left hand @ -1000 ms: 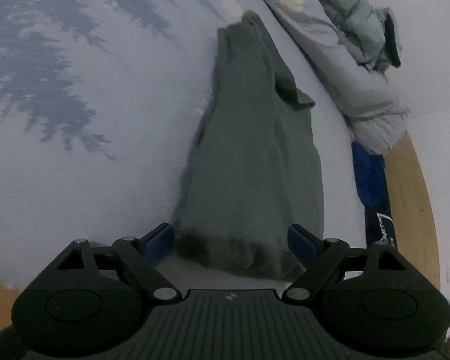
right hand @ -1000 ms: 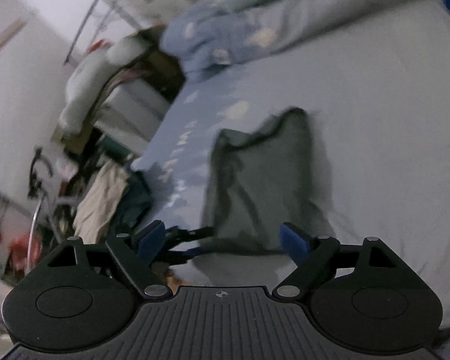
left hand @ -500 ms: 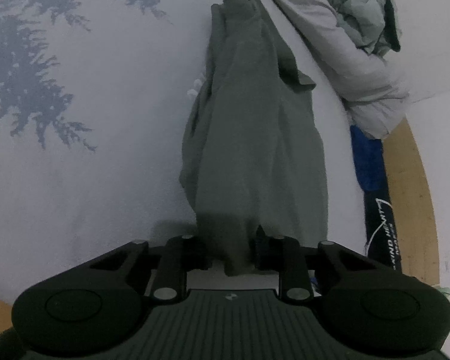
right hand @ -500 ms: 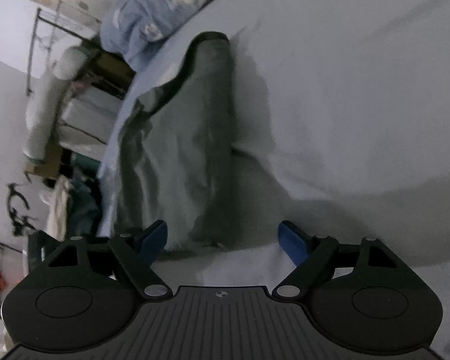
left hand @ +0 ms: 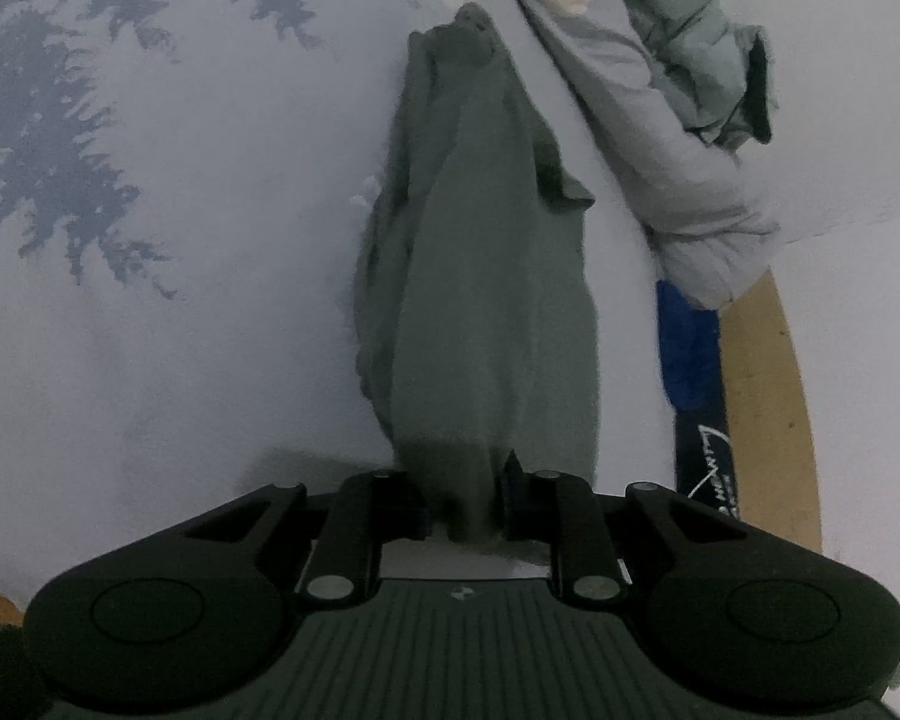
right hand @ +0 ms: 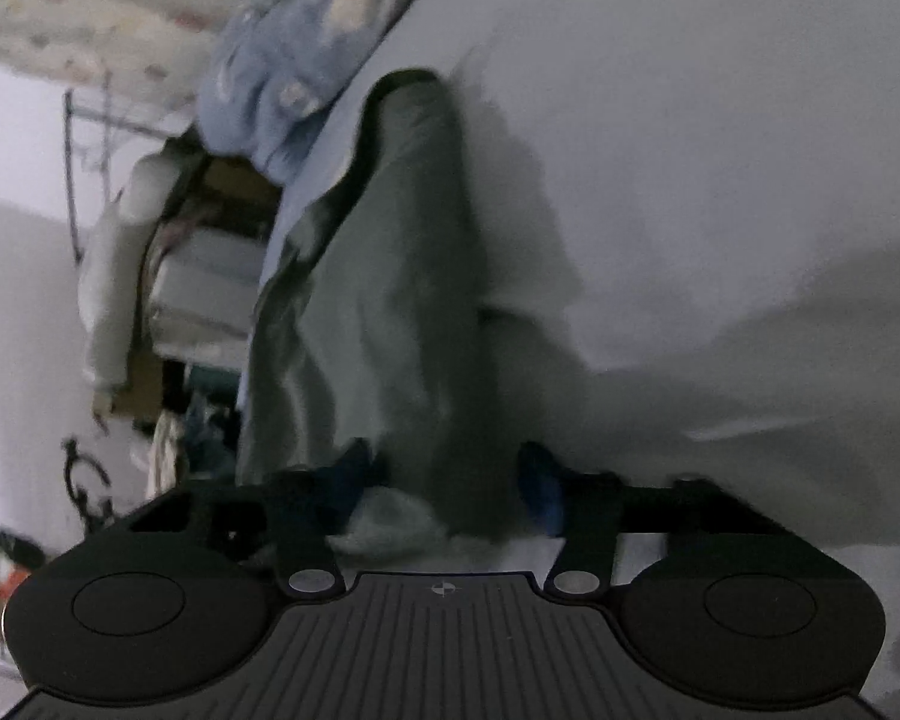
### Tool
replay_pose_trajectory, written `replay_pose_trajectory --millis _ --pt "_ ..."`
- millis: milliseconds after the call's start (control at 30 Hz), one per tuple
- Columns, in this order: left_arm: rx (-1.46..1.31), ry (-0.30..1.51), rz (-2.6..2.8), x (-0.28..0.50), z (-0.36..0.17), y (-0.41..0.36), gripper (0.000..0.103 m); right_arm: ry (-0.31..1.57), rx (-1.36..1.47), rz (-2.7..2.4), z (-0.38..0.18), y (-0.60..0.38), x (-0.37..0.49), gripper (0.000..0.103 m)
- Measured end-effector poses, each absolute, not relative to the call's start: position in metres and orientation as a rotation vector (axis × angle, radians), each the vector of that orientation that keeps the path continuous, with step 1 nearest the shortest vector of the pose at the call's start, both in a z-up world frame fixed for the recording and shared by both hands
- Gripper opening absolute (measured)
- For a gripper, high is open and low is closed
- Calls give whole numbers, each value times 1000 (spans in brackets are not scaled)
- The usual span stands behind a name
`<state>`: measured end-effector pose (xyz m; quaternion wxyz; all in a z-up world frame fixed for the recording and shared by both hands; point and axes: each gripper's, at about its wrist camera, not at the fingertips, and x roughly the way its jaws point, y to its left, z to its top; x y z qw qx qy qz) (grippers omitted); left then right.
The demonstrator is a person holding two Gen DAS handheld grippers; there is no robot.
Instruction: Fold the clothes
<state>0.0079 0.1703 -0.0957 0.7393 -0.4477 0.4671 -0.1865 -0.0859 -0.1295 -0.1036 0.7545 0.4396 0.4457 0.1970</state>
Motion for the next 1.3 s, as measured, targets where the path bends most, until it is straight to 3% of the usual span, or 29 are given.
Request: replay_pose_trajectory --millis 100,500,700,1067,1300 --pt "-988 956 -408 22 -63 184 20 961 942 432 -92 -120 -89 13" --pt "-1000 669 -395 84 74 244 20 623 1027 607 67 -54 -46 11" --pt "-881 622 -389 145 145 262 20 489 1043 634 123 -25 8 10" --pt "-660 595 -287 193 217 340 20 426 1009 728 177 73 88 10" --pt "-591 599 -152 200 238 398 19 443 996 826 172 165 114 10"
